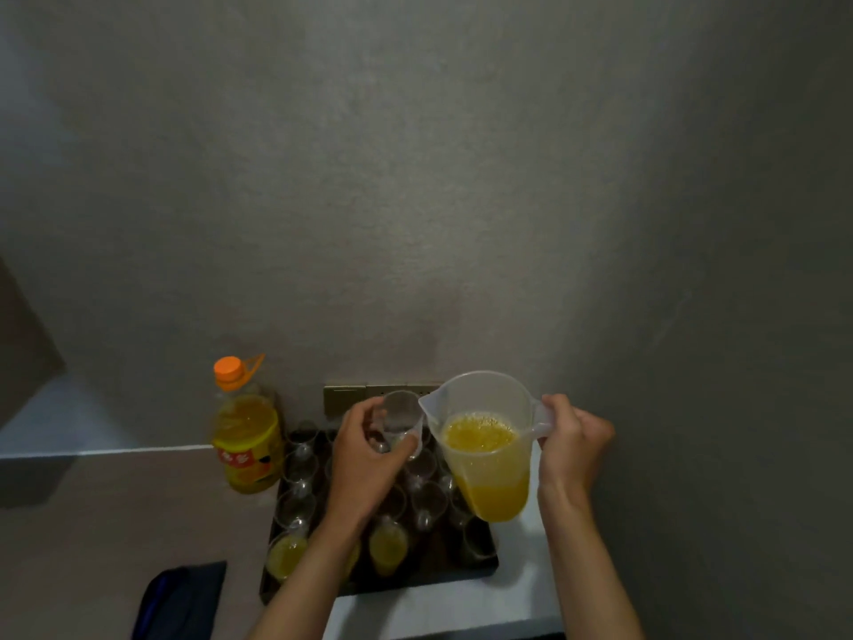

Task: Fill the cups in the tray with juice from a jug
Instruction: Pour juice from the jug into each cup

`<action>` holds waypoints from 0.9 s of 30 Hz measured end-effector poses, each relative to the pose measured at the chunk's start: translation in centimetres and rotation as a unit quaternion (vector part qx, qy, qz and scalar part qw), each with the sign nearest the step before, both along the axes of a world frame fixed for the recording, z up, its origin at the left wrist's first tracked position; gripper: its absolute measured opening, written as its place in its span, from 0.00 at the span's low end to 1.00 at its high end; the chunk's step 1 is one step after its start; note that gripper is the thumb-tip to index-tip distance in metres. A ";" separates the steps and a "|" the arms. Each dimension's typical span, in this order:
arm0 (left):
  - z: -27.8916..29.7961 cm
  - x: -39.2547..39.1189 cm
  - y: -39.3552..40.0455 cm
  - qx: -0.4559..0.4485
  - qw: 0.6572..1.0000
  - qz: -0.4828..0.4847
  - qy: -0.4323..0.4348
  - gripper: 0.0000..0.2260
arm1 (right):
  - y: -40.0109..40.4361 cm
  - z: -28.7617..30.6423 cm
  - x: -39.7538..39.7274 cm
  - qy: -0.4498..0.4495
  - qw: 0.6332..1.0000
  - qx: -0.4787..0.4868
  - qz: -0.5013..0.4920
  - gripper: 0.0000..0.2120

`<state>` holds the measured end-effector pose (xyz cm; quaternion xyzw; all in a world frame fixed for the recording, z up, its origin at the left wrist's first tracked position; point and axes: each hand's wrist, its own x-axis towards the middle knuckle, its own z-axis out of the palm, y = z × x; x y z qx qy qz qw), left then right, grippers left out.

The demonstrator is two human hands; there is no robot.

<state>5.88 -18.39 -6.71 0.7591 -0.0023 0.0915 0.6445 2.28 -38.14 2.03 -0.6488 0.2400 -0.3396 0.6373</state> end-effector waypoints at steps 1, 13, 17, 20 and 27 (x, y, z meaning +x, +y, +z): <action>0.4 0.0 0.2 -0.008 1.000 0.007 -0.006 0.25 | 0.0 0.5 0.3 0.007 1.000 -0.009 0.004 0.17; 1.3 -2.4 1.2 -0.033 0.999 0.027 -0.014 0.23 | 0.5 5.9 3.3 0.047 0.973 -0.217 0.068 0.23; 1.9 -2.7 1.6 -0.058 0.998 0.004 0.002 0.23 | 0.8 7.3 3.9 0.048 0.964 -0.248 0.085 0.21; 2.2 -2.9 1.9 -0.063 0.998 0.004 -0.001 0.24 | 1.3 8.5 4.3 0.049 0.952 -0.284 0.099 0.24; 2.8 -3.2 2.4 -0.076 0.997 -0.002 0.000 0.24 | 2.4 9.3 4.5 0.029 0.941 -0.309 0.133 0.22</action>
